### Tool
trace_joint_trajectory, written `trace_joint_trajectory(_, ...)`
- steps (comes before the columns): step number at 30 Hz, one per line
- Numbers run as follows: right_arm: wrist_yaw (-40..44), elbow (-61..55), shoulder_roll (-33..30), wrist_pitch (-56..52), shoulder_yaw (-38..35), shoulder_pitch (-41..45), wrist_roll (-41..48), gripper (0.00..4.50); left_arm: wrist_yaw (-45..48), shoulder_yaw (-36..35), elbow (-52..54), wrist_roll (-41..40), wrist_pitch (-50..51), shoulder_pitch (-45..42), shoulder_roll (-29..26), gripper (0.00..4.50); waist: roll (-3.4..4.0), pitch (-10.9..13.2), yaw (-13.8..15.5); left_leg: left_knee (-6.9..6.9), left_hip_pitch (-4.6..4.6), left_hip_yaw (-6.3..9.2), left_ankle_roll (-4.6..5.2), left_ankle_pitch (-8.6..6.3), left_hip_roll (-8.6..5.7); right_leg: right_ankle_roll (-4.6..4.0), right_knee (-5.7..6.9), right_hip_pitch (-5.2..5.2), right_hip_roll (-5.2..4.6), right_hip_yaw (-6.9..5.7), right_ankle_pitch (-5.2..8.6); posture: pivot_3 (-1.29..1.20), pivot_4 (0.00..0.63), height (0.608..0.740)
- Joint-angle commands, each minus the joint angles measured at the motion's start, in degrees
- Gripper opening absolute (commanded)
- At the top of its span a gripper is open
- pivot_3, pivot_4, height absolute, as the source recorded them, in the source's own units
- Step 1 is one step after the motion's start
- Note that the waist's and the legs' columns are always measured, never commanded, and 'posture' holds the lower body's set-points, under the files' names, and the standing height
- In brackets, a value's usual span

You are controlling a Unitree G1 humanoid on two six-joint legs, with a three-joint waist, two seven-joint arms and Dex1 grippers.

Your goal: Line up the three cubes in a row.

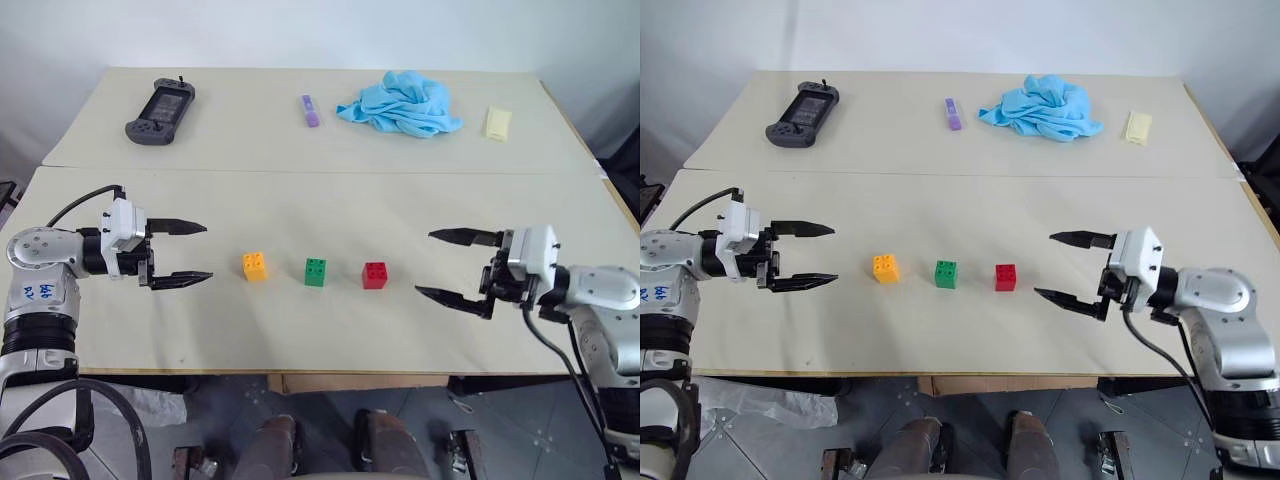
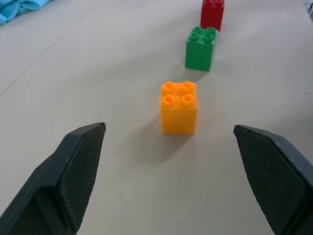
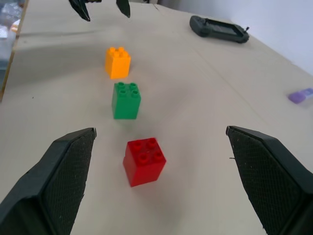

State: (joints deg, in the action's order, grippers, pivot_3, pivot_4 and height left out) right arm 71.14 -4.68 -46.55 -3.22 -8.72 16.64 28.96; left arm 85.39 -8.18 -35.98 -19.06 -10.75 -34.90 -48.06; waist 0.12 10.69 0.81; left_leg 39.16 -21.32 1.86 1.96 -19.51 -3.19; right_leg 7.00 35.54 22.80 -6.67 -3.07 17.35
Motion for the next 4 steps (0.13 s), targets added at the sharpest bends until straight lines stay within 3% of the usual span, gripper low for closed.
trace_joint_trajectory(1, 4.4, 2.5, -2.1, 0.9, 0.1, 1.6, -0.2, 4.50, -1.8, -2.7, 3.2, -0.9, -2.4, 0.0, -1.2, 4.47, 0.00, 0.0, 0.3, 0.00, -0.01, 0.00, 0.00, 0.00, 0.00, 0.00, -0.02, 0.00, 0.00, 0.00, 0.00, 0.00, 0.150, 0.740)
trace_joint_trajectory(4, 5.6, 4.9, -1.7, 1.8, 1.1, 3.9, -1.2, 4.50, -5.2, -3.7, 5.1, -0.4, -3.5, 1.5, -0.4, 4.47, 0.00, 0.0, 0.3, -0.01, 0.00, -0.04, 0.00, 0.00, -0.01, 0.00, -0.02, 0.00, 0.00, 0.04, 0.00, 0.00, 0.150, 0.740)
